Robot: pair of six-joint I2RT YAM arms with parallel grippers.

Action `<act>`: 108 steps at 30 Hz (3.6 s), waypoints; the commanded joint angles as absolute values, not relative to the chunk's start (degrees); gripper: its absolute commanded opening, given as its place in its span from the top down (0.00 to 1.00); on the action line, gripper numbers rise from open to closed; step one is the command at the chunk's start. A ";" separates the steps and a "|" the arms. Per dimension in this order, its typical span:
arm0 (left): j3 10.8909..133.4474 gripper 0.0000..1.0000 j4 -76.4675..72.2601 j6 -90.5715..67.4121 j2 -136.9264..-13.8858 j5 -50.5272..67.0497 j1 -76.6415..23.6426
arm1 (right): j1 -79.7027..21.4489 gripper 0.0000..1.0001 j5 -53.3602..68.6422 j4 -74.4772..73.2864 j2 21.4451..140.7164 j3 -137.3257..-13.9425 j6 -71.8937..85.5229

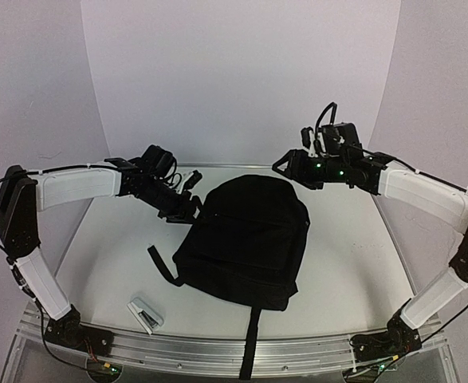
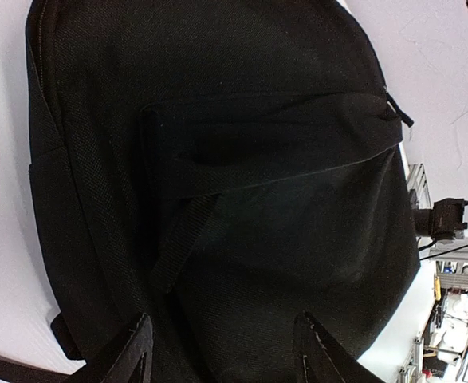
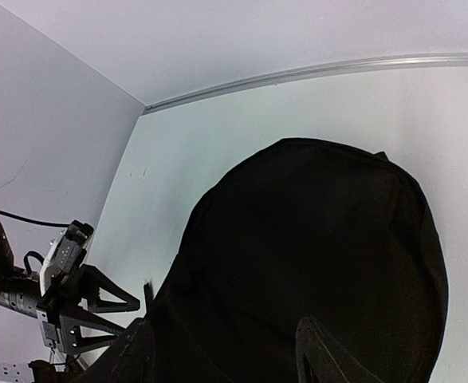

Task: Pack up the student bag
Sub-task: Adjust the student bag at the center of the board, then zip the student bag at the center of the board.

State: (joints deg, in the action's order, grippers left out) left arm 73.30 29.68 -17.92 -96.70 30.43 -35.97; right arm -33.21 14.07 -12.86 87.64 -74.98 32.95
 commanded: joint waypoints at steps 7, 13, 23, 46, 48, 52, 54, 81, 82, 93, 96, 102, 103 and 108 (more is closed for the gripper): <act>79.93 0.47 31.96 -13.56 -101.56 28.00 -35.95 | -33.80 0.39 13.41 -12.96 82.25 -71.90 35.04; 80.69 0.59 31.49 -13.79 -103.10 29.33 -35.95 | -33.79 0.39 13.20 -13.38 81.42 -71.05 35.04; 80.51 0.84 31.28 -14.04 -103.45 30.55 -35.95 | -33.77 0.39 12.36 -13.73 80.64 -70.51 34.82; 84.61 1.00 26.28 -18.11 -104.76 34.33 -42.58 | -37.80 0.35 10.59 -11.42 82.73 -68.01 38.28; 85.18 1.00 25.81 -18.51 -105.15 33.00 -43.48 | -38.38 0.32 9.56 -11.10 82.79 -66.96 38.55; 86.07 1.00 22.95 -20.87 -106.51 33.02 -44.95 | -38.60 0.33 9.23 -8.53 83.31 -63.00 40.52; 86.90 1.00 21.87 -21.91 -107.58 32.39 -45.72 | -38.62 0.34 9.60 -6.43 83.80 -60.97 41.71; 82.18 0.44 24.43 -21.57 -97.30 21.91 -47.49 | -43.00 0.34 10.31 -2.15 82.52 -60.16 42.80; 81.58 0.42 25.11 -21.26 -96.39 21.88 -46.56 | -43.63 0.34 9.86 -2.41 82.55 -60.46 42.76; 81.31 0.34 26.88 -22.26 -98.61 24.14 -38.87 | -50.71 0.55 1.62 -10.93 90.03 -66.76 39.50; 82.69 0.37 26.72 -22.48 -101.22 24.77 -38.69 | -52.44 0.56 -2.81 -14.64 93.14 -69.57 38.33; 84.83 0.45 26.55 -22.31 -104.94 26.97 -38.67 | -53.04 0.59 -6.18 -19.09 98.15 -73.74 36.70; 84.96 0.44 26.49 -22.32 -105.25 27.29 -38.67 | -53.17 0.59 -6.47 -19.42 98.70 -74.23 36.54; 84.82 0.44 24.96 -22.67 -106.56 29.29 -38.67 | -53.78 0.60 -7.25 -20.24 101.15 -75.74 36.00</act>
State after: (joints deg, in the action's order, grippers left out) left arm 81.78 26.98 -22.55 -105.79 26.77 -38.63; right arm -53.12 -3.85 -18.15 99.51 -72.68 37.46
